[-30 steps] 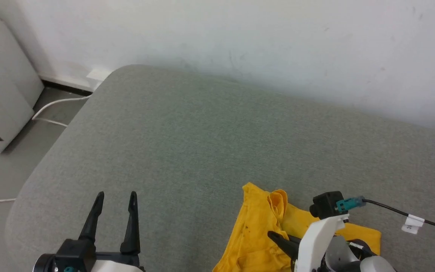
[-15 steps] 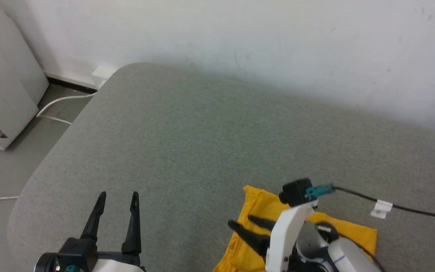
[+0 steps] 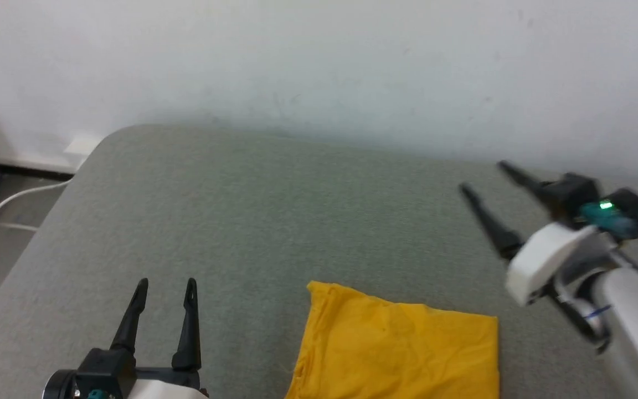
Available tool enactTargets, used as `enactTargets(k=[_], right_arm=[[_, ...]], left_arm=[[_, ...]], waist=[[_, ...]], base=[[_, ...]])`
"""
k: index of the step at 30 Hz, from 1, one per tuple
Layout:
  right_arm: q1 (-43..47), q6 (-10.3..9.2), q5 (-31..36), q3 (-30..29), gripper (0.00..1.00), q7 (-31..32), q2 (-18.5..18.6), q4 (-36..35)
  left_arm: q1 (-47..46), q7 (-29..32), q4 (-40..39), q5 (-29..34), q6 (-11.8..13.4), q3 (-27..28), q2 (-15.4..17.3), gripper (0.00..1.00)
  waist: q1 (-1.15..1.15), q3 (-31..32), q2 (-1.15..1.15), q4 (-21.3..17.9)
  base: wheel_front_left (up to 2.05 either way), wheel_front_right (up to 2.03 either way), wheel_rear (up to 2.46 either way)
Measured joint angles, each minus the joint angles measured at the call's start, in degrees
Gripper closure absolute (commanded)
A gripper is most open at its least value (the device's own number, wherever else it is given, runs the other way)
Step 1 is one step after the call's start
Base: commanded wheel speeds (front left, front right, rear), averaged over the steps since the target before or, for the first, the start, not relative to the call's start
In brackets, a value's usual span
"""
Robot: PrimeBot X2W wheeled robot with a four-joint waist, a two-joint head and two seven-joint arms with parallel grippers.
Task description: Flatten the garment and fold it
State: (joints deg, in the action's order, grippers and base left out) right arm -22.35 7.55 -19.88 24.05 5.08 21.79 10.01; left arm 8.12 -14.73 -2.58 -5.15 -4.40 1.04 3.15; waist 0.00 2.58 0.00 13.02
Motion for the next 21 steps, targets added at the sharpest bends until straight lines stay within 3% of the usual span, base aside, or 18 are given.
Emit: enactTargets(k=[4, 8, 14, 21], right_arm=[[1.52, -0.01, 2.77, -6.70, 0.00, -4.76, 2.50, -1.38], [7.04, -0.01, 5.46, -14.83, 0.00, -8.08, 2.01, -4.24], [17.89, -0.01, 7.08, -24.93, 0.00, -10.69, -4.69, -11.77], [29.13, -0.01, 9.84, -29.42, 0.00, -14.12, -14.75, -18.81]], left_arm=[[0.01, 0.00, -0.38, -0.54, 0.49, 0.29, -0.02, 0.00], [0.02, 0.00, -0.55, -1.02, 0.94, 0.37, -0.02, 0.00], [0.00, 0.00, -0.59, -1.37, 1.02, -0.23, -0.11, 0.00], [0.01, 0.00, 0.43, -1.33, 0.94, -0.70, -0.16, 0.00]], waist=[[0.00, 0.29, 0.00, -2.91], [0.00, 0.20, 0.00, -5.71], [0.00, -0.64, 0.00, -8.91], [0.00, -1.89, 0.00, -10.28]], base=[[0.00, 0.00, 0.00], [0.00, 0.00, 0.00], [0.00, 0.00, 0.00], [0.00, 0.00, 0.00]])
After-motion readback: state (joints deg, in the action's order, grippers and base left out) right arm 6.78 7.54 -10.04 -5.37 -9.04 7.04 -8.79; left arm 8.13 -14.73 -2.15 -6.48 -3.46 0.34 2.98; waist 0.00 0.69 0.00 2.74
